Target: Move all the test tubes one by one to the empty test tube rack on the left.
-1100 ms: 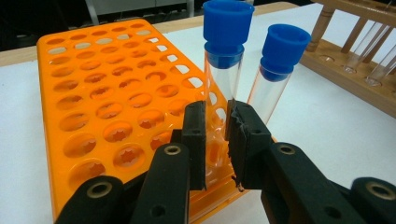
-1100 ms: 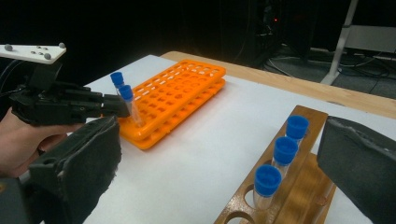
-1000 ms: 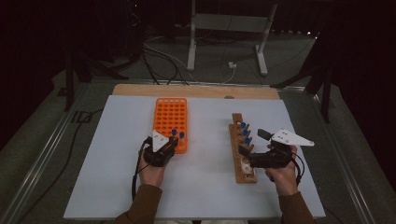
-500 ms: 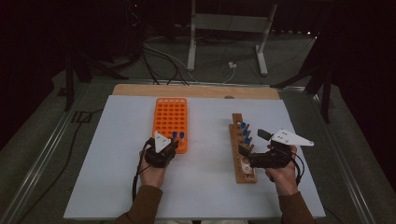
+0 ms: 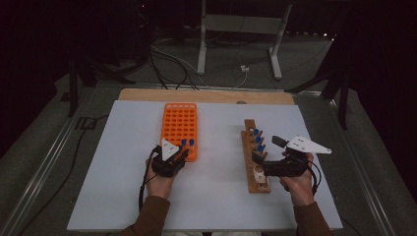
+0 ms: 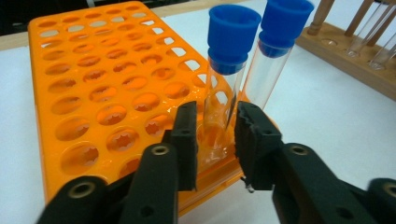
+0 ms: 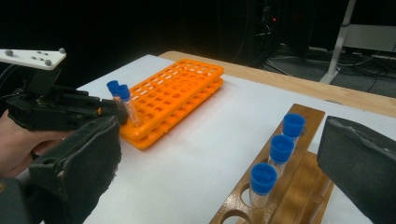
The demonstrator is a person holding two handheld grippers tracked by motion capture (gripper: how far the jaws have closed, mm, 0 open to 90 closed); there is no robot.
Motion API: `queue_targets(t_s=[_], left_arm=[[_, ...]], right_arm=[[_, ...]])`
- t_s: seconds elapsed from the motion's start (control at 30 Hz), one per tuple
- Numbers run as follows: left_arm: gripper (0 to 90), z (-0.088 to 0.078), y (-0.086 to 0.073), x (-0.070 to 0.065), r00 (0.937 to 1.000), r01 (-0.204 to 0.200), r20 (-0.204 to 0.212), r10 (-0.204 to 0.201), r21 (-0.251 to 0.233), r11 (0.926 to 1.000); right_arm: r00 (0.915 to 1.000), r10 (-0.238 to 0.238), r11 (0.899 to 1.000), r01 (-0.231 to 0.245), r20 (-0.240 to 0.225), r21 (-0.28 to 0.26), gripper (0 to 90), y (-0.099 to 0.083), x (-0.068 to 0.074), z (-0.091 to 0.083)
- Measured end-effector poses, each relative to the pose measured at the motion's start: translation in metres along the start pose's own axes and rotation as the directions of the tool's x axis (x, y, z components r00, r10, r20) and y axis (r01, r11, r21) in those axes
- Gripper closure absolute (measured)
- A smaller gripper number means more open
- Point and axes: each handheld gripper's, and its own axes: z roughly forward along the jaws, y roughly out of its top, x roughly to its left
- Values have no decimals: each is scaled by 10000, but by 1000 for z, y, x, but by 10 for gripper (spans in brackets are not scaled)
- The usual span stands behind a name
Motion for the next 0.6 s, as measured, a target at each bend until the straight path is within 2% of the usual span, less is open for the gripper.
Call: queue_targets(t_s=[0.2, 0.33, 0.43, 0.6], left_arm=[[566, -11, 4, 4, 9992, 256, 306, -242, -489, 9985], [502, -21, 7, 8, 9960, 493, 786, -431, -782, 9957], [401, -30, 9, 10, 9925, 726, 1053, -625, -948, 9928], [185, -40, 10, 6, 9907, 929, 1087, -816, -1027, 9904]], right_arm=[[10000, -19, 9999, 18, 85, 101, 2, -2, -2, 1], [9999, 33, 9998, -35, 125, 201, 2, -3, -4, 3], [9997, 127, 9993, -134, 191, 362, 2, -6, -7, 6], [9987, -136, 9972, 100, 488, 737, 54, -10, -9, 11]])
